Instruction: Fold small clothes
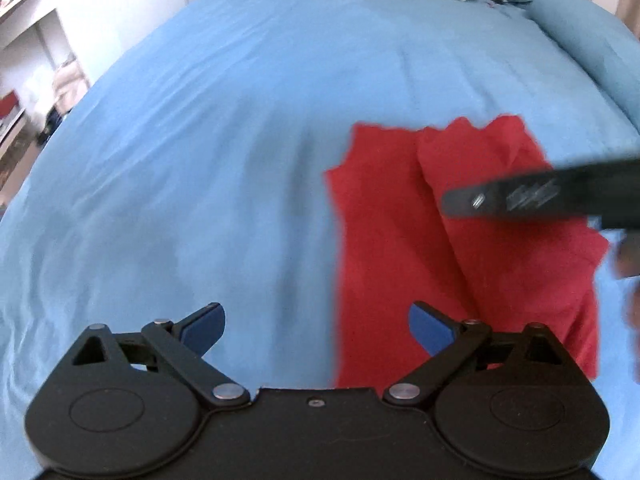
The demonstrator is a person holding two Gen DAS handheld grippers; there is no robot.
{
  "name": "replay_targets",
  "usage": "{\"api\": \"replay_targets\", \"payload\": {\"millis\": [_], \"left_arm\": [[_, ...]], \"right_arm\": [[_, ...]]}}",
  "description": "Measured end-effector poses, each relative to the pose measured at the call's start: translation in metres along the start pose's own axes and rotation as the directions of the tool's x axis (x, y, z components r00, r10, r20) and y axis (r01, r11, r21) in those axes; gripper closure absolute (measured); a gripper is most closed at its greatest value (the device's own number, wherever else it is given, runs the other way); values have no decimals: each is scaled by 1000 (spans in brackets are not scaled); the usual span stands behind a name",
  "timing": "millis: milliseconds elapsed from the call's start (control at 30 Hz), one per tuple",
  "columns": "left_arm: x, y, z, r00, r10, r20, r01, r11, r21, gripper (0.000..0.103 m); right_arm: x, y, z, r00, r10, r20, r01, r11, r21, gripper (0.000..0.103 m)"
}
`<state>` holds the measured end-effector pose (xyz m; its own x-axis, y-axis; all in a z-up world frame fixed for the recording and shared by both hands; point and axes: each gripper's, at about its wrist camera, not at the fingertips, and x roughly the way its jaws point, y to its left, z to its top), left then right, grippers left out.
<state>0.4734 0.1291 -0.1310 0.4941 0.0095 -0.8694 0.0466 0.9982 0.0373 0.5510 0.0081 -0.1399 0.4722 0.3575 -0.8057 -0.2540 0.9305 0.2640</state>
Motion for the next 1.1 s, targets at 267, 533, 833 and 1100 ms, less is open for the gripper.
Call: {"api": "replay_targets", "payload": {"millis": [267,533,833,1100], "left_arm": [[-2,35,-20,1000,-19,-24,18,998,-60,3],[-17,45,-16,1000,-27,0,27,993,-111,3],[-16,54,-15,1000,-6,8,6,995,-104,3],[-25,73,5,999,20,48,-10,983,-186,3]], "right_arm": [[-27,20,-22,988,-65,142,82,989,-123,20],[-83,-17,-73,974,-127,189,124,992,29,7],[-48,-46,-84,976,-59,209,27,987,157,81],[-21,54,-102,992,127,13,-111,912,-394,71]]}}
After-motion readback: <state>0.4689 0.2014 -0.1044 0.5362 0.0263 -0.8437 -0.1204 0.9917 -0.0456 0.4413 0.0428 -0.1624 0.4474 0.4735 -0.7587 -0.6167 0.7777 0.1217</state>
